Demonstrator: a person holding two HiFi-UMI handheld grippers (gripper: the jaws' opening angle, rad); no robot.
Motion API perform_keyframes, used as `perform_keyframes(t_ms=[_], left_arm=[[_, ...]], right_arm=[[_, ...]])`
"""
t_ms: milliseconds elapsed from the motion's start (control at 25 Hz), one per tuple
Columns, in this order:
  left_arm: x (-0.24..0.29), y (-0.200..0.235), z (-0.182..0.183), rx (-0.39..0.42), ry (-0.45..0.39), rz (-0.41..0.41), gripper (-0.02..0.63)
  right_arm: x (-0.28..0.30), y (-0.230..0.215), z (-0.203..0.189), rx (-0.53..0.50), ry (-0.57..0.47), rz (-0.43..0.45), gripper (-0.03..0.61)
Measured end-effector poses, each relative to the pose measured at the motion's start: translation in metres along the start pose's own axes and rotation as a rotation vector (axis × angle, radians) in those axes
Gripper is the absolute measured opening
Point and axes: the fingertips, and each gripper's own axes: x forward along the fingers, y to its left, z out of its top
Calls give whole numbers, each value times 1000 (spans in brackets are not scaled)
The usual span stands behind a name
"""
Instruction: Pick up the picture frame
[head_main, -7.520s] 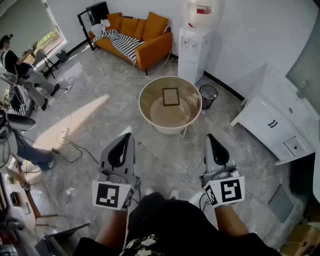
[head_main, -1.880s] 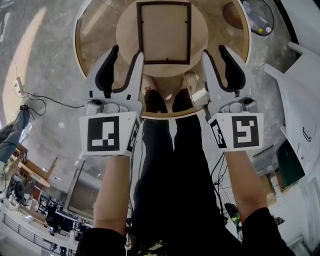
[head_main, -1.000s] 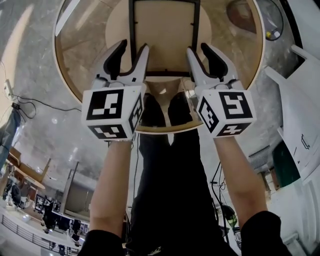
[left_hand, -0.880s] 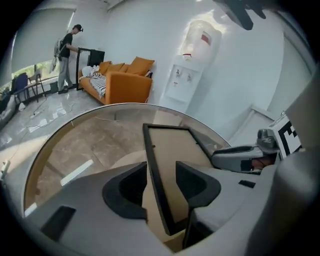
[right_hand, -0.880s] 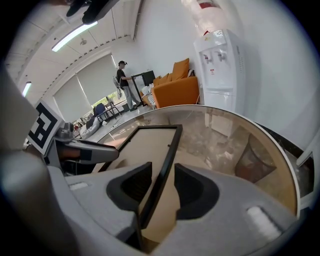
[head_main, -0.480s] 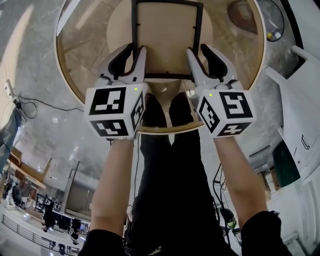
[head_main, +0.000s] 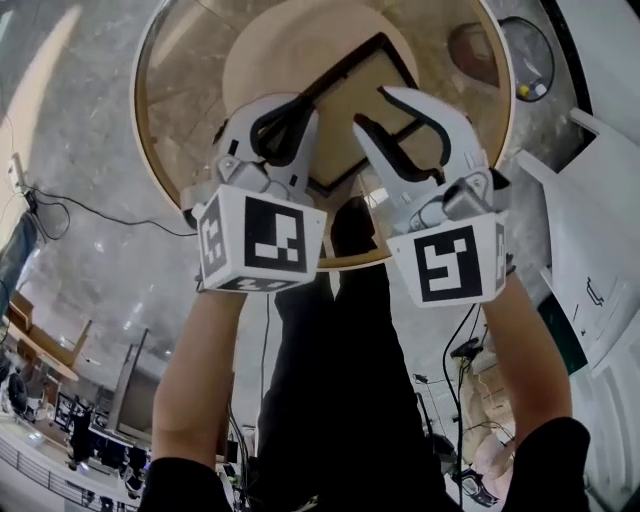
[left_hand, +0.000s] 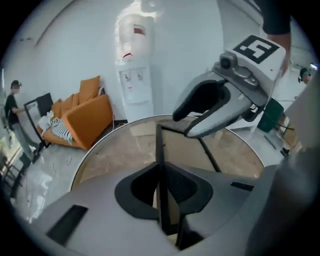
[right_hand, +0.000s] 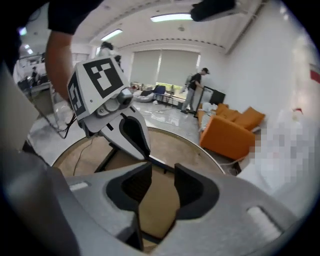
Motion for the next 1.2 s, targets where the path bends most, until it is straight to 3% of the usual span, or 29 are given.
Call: perform_keyframes(t_ms=[240, 520, 720, 880, 960, 1040, 1200], left_arm=[[-4, -8, 20, 127, -2, -17, 55], [-14, -19, 30, 306, -3, -73, 55], [-27, -35, 41, 472, -48, -108, 57], [-32, -45, 46, 582, -60, -141, 57], [-34, -48, 49, 620, -73, -150, 58], [-37, -50, 51, 620, -86, -162, 63], [-50, -53, 57, 537, -131, -191, 71]], right_arm=[[17, 2, 11, -325, 63, 167, 143], [18, 19, 1, -473, 162, 399, 224], [15, 37, -11, -436, 244, 539, 224], [12, 47, -19, -332, 320, 678, 221], [6, 52, -23, -293, 357, 742, 162], [1, 57, -24, -246, 379, 775, 110], [-8, 59, -14, -90, 404, 802, 49]])
